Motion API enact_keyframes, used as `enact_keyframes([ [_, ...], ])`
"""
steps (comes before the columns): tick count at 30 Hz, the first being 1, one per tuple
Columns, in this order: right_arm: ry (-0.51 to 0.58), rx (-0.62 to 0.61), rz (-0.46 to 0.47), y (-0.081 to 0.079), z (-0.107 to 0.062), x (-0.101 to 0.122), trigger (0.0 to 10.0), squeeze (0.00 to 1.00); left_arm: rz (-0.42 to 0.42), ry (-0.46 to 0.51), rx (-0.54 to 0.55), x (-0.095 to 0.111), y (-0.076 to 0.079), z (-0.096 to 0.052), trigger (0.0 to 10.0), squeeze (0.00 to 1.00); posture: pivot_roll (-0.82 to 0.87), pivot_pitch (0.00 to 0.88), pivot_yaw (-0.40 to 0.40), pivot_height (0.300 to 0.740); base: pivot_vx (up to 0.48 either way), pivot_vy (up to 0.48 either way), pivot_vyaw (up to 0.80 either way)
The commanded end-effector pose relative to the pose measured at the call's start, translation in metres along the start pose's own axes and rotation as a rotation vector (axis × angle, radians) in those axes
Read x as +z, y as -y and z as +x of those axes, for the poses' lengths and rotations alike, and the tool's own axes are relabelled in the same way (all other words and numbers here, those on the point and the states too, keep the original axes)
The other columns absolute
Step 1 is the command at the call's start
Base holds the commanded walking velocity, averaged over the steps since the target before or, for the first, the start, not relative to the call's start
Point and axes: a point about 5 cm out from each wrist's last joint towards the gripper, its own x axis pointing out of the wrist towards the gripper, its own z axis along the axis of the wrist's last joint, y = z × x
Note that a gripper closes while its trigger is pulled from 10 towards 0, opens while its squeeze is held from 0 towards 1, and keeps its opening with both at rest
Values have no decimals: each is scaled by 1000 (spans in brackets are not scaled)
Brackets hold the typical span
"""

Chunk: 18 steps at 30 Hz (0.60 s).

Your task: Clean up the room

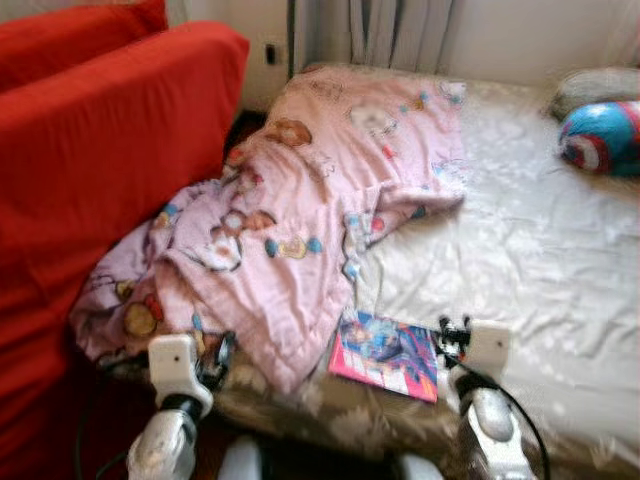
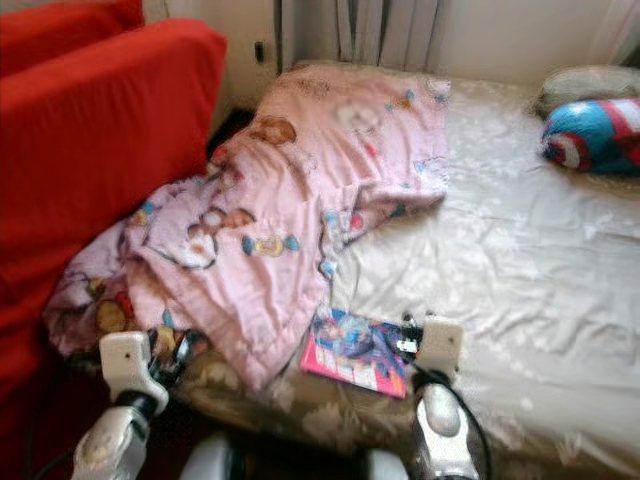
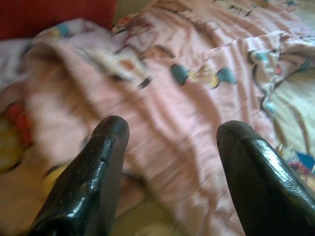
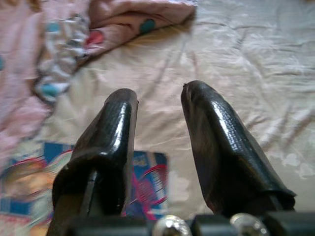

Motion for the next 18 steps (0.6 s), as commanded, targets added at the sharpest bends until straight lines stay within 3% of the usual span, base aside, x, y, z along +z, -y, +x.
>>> enact_keyframes([
  [1,-14,-34,5,7,-1,-2,10000,0,-15,-21,-4,-4,3,-2,10000,0,-16,122,-10,619,0,0,0],
  [8,-77,-73,55,11,0,-10,10000,0,-14,-23,-4,-5,3,-4,10000,0,-12,121,-7,619,0,0,0],
  [9,-106,-82,80,12,0,-14,10000,1000,-14,-24,-5,-5,3,-4,10000,0,-12,121,-6,619,0,0,0],
  [10,-162,-100,96,15,-1,-20,10000,1000,-13,-24,-7,-5,3,-5,10000,0,-10,121,-3,619,0,0,0],
  [18,-283,-147,154,21,-4,-34,10000,1000,-2,-28,-17,-4,2,-9,10000,0,4,132,13,619,0,0,0],
])
